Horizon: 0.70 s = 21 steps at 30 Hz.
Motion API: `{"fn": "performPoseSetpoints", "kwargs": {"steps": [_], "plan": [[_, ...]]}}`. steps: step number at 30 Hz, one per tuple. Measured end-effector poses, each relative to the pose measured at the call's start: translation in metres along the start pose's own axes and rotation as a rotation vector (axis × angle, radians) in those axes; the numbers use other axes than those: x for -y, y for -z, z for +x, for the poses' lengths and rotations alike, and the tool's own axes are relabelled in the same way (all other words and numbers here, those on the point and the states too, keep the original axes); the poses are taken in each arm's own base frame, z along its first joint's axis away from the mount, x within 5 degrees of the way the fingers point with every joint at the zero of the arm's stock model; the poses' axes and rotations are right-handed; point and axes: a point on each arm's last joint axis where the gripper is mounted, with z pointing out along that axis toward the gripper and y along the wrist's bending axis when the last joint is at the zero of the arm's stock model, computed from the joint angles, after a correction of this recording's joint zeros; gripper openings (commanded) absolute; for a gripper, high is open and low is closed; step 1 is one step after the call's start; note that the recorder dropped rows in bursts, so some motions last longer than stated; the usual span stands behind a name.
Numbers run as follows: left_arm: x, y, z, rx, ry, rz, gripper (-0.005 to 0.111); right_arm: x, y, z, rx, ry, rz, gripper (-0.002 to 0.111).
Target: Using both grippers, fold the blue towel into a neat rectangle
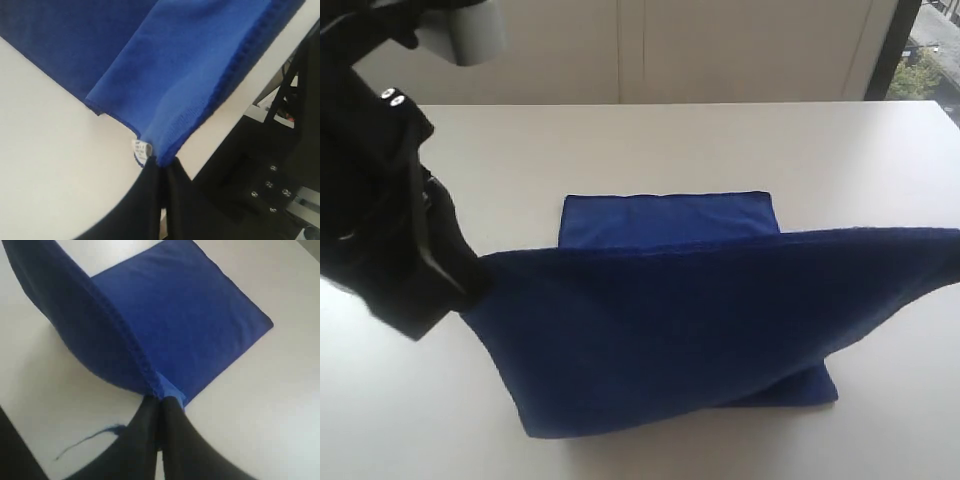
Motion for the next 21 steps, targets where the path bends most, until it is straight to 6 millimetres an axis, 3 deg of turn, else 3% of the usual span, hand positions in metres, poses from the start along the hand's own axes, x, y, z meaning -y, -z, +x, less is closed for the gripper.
{"fn": "performPoseSetpoints", "kwargs": {"steps": [10,21], "plan": [[0.009,0.005,0.005,0.01,0.016,0.041,0.0,-0.01,0.006,-0.002,0.068,-0.024,-0.062,0.0],[0.014,0.03,0.02,0.09,0.026,0.072,0.0,-0.019,0.021,0.004,0.126,-0.004,-0.035,0.0]]}}
